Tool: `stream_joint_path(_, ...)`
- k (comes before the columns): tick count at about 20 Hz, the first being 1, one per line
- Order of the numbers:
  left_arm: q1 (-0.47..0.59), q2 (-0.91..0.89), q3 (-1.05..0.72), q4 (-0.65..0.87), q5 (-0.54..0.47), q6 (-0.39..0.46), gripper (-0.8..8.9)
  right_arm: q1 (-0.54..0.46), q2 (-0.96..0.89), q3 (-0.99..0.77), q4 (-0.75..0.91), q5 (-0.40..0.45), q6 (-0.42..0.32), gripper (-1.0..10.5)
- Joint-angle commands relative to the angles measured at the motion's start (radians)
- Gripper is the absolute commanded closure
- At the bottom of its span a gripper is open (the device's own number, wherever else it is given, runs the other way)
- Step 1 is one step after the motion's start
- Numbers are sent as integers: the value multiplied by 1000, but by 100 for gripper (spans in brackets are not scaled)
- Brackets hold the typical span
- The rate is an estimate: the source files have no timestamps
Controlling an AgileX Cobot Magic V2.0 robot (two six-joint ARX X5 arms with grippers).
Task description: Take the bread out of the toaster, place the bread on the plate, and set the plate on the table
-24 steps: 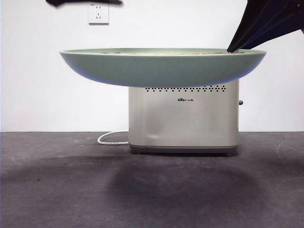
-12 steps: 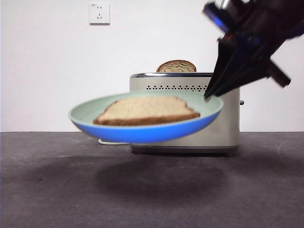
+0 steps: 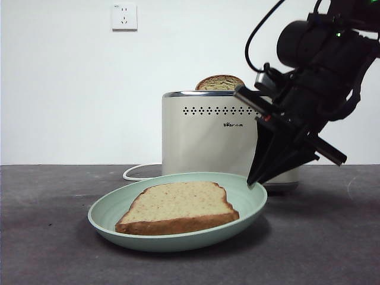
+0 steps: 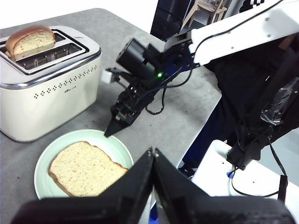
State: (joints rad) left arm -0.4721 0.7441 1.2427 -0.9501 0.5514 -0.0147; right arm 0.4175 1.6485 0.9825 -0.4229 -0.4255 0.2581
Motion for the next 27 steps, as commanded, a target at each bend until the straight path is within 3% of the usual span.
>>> stream_joint_path(1,3,-3,-3,5,-3,19,822,-5,19,-8,8,28,-3,960)
stream_joint_path(7,3,-3,-3,4,-5,27,822,-19,23,-8,-5,92,-17,959)
stream_joint_path(14,3,-3,-3,-3,-5,26,822,-19,24,-8,-6,96,-27,933)
stream_joint_path(17,3,-3,-3,-11,-5,26,822,-19,24,-8,-10,148,-26,709)
stream_joint_path(23,3,-3,-3,-17,-5,27,822,-18,5,-8,-24,140,-22,692)
stream_joint_path(27,3,-3,-3,-16,-47,36,822,-18,-155,-8,-80,140,-33,692)
